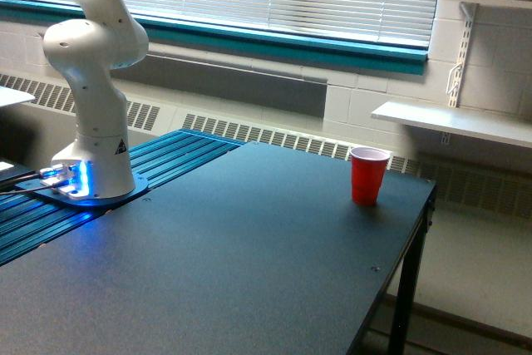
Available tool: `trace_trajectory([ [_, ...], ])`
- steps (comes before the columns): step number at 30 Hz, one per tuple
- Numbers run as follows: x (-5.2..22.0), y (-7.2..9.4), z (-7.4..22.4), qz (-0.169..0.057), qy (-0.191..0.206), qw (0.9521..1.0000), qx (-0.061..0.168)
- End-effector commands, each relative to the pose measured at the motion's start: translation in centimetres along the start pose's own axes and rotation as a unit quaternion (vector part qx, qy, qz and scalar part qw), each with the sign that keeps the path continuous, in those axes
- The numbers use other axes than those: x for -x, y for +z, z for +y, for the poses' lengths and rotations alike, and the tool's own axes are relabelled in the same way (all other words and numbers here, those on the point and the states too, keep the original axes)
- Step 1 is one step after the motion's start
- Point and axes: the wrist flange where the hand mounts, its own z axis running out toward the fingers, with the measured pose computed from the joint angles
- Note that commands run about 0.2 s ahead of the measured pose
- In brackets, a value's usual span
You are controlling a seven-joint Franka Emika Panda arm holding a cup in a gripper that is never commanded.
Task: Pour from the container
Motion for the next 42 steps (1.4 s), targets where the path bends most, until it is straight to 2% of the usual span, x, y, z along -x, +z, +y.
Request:
trace_trajectory([
  [1,-1.5,-1.6,1.2,-0.012,0.034,0.9992,-0.019],
  [4,-1.1,-1.6,1.5,-0.022,0.086,0.9954,-0.037],
  [6,-1.0,-2.3,1.4,-0.029,0.100,0.9932,-0.052],
  [10,-0.6,-2.9,1.4,-0.047,0.156,0.9838,-0.075],
  [14,0.4,-3.0,1.2,-0.067,0.206,0.9712,-0.098],
  [19,2.5,-2.3,1.3,-0.101,0.250,0.9558,-0.117],
  [23,3.8,-2.3,1.4,-0.120,0.253,0.9500,-0.137],
  [25,4.8,-1.6,1.9,-0.143,0.280,0.9399,-0.133],
  [28,6.1,-0.7,2.2,-0.158,0.280,0.9385,-0.126],
  [31,7.4,-0.1,2.6,-0.177,0.281,0.9351,-0.125],
  [33,8.6,0.7,2.8,-0.191,0.276,0.9351,-0.114],
  [36,10.3,1.3,2.9,-0.210,0.271,0.9331,-0.110],
  [42,14.7,3.1,2.9,-0.242,0.240,0.9358,-0.088],
])
